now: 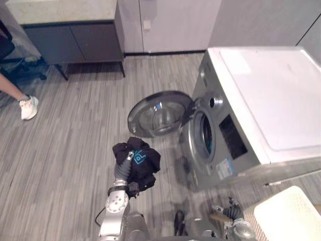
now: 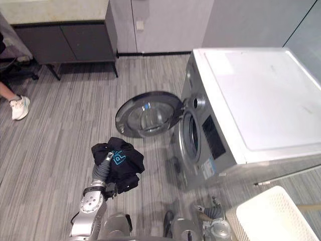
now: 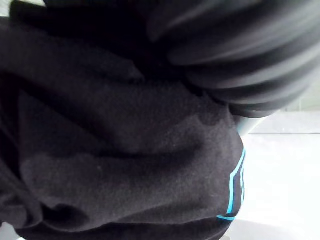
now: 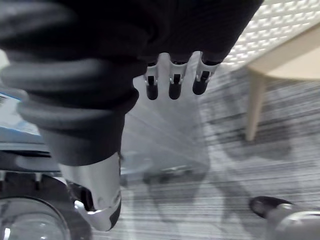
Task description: Pick up the laundry basket with both hands and put the clothes into the washing machine.
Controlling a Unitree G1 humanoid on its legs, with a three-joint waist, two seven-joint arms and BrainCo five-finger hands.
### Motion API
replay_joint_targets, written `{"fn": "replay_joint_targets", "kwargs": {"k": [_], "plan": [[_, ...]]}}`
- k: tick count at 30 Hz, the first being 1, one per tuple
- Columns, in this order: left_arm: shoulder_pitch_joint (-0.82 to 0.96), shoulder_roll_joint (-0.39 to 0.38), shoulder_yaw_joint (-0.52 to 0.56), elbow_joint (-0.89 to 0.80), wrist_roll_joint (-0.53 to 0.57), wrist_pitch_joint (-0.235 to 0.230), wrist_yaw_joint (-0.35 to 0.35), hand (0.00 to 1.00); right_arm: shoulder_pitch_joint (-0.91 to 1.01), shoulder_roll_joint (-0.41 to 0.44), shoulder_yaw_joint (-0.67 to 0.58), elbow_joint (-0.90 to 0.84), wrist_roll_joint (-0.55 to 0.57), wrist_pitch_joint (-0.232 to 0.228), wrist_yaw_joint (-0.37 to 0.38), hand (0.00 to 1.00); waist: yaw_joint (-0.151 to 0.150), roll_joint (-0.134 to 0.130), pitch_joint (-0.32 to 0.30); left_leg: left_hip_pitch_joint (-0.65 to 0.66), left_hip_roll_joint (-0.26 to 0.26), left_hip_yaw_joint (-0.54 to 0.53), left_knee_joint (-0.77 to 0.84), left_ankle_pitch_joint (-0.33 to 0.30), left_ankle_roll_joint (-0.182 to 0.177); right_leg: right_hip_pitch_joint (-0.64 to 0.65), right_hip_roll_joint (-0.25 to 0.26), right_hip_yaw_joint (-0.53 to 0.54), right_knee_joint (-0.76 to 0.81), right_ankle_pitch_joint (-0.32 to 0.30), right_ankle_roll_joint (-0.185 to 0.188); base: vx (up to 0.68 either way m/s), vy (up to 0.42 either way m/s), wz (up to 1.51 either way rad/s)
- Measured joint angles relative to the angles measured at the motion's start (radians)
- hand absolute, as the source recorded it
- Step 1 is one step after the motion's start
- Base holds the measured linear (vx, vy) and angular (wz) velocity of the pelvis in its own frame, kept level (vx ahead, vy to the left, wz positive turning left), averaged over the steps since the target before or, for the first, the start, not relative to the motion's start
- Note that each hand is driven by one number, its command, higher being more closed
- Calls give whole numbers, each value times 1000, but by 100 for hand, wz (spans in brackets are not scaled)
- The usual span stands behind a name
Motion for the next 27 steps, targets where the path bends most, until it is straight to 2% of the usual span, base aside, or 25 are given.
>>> {"fn": "replay_joint_targets", "kwargs": {"k": [1, 2, 4, 5, 6, 7, 8, 9, 10, 11, 13, 14, 16, 17, 18, 20, 22, 24, 25, 26, 27], "plan": [[1, -5, -3, -1, -4, 0, -1, 100, 0, 0, -1, -5, 3, 3, -3, 0, 3, 0, 0, -11, -1, 8, -37, -13, 3, 18, -4, 10, -11, 0, 0, 405, 4, -42], [5, -17, -1, -2, -5, 1, -2, 100, 3, 4, -25, 1, 9, 13, -15, 0, 5, -1, 1, -17, -13, 13, -141, -24, 10, 56, -12, 28, -28, 0, 0, 388, 87, -48], [3, -14, -9, -2, -4, 1, -4, 100, 22, 0, -30, 7, 9, 14, -22, 0, 7, -9, 4, -6, -68, -35, -377, -19, 4, 90, -31, 76, -31, -6, 9, 404, 182, -60], [3, -14, -9, -7, -4, 0, -5, 100, 28, -4, -30, 7, 9, 14, -26, 0, 10, -8, -4, -4, -106, -84, -492, -4, -8, 91, -45, 102, -24, -23, 35, 341, 244, -75], [3, -16, -11, -9, -4, 0, -4, 100, 36, -10, -30, 7, 9, 14, -36, 0, 13, -3, -9, 2, -130, -131, -604, 43, -14, 95, -46, 125, -22, -45, 68, 347, 310, -137], [18, -19, -31, -9, 0, 1, 0, 100, 66, -28, -30, 5, 9, 14, -43, 0, 25, 39, -34, 28, -117, -219, -721, 224, -6, 106, -19, 181, -17, -103, 123, 350, 361, -137], [18, -3, -32, 0, 1, 1, 1, 100, 58, -18, -34, 27, 8, 14, -44, 0, 25, 15, -35, 21, -115, -210, -669, 196, -46, 114, -27, 206, -4, -141, 137, 253, 307, -122], [13, 17, -35, 13, 4, 11, -2, 100, 65, 1, -36, 20, 9, 14, -39, 0, 16, -10, -44, 34, -120, -188, -651, 159, -34, 108, -48, 220, 17, -147, 143, 241, 296, -93], [27, 40, -37, 13, 8, 14, -1, 100, 94, 46, -27, 20, 9, 12, -41, 0, 6, -46, -70, 55, -125, -120, -631, 113, -21, 87, -79, 264, 48, -148, 155, 217, 243, -88], [27, 43, -39, 14, 8, 14, -2, 100, 100, 52, -18, 20, 9, 12, -40, 0, 2, -58, -77, 69, -122, -92, -620, 92, -16, 85, -88, 280, 60, -142, 165, 242, 292, -124], [27, 56, -39, 14, 8, 14, -3, 100, 84, 54, 6, 21, 8, 11, -36, 0, 5, -65, -87, 150, -98, 45, -636, 43, -14, 42, -115, 308, 101, -109, 190, 139, 258, -163], [26, 61, -39, 14, 8, 14, -3, 100, 75, 54, 12, 21, 8, 10, -36, 0, 6, -63, -92, 172, -89, 88, -651, 37, -17, 24, -121, 292, 111, -94, 196, 76, 220, -187], [23, 80, -37, 16, 7, 14, -3, 100, 35, 54, 29, 48, 7, 6, -35, 0, 3, -63, -111, 236, -85, 207, -725, 42, -23, -39, -157, 180, 133, -63, 201, 40, 124, -169], [18, 94, -27, 23, 7, 13, -4, 100, -19, 52, 31, 98, 5, 6, -30, 0, -3, -60, -112, 278, -88, 287, -776, 48, -29, -73, -196, -2, 136, -45, 181, 52, 92, -172], [5, 101, -13, 41, 7, 13, -7, 100, -51, 45, 31, 147, 4, 7, -21, 0, -10, -55, -114, 292, -92, 320, -799, 47, -29, -86, -227, -172, 129, -39, 153, 70, 96, -155], [-27, 114, 17, 86, 7, 13, -19, 100, -80, 22, 29, 211, -4, 10, -17, 0, -29, -50, -117, 294, -95, 340, -794, 59, -20, -89, -241, -340, 123, -41, 145, 126, 9, -85], [-41, 114, 27, 128, 7, 21, -22, 100, -78, 3, 22, 235, -4, 10, -17, 0, -42, -27, -110, 302, -85, 320, -770, 54, -12, -82, -222, -297, 112, -41, 145, 194, -72, -58], [-20, 102, 62, 134, 7, 31, -22, 100, -65, -11, 19, 252, -2, 10, -17, 0, -54, -7, -94, 306, -11, 291, -591, 40, 8, -15, -181, -257, 83, -41, 145, 201, -177, -68], [-12, 100, 70, 134, 7, 31, -22, 100, -52, -13, 19, 252, -1, 10, -17, 0, -49, -1, -90, 303, 22, 271, -505, 41, 11, 11, -162, -246, 67, -41, 145, 181, -185, -93], [-2, 97, 78, 135, 7, 32, -21, 100, -47, -22, 18, 252, 2, 9, -20, 0, -26, 7, -80, 258, 74, 182, -322, 73, 58, 69, -133, -208, 40, -52, 128, 130, -91, -110], [3, 97, 78, 137, 6, 31, -18, 100, -49, -26, 13, 252, 9, 9, -21, 0, -10, 9, -80, 206, 77, 88, -216, 52, 67, 90, -127, -170, 29, -67, 122, 178, -27, -126]]}}
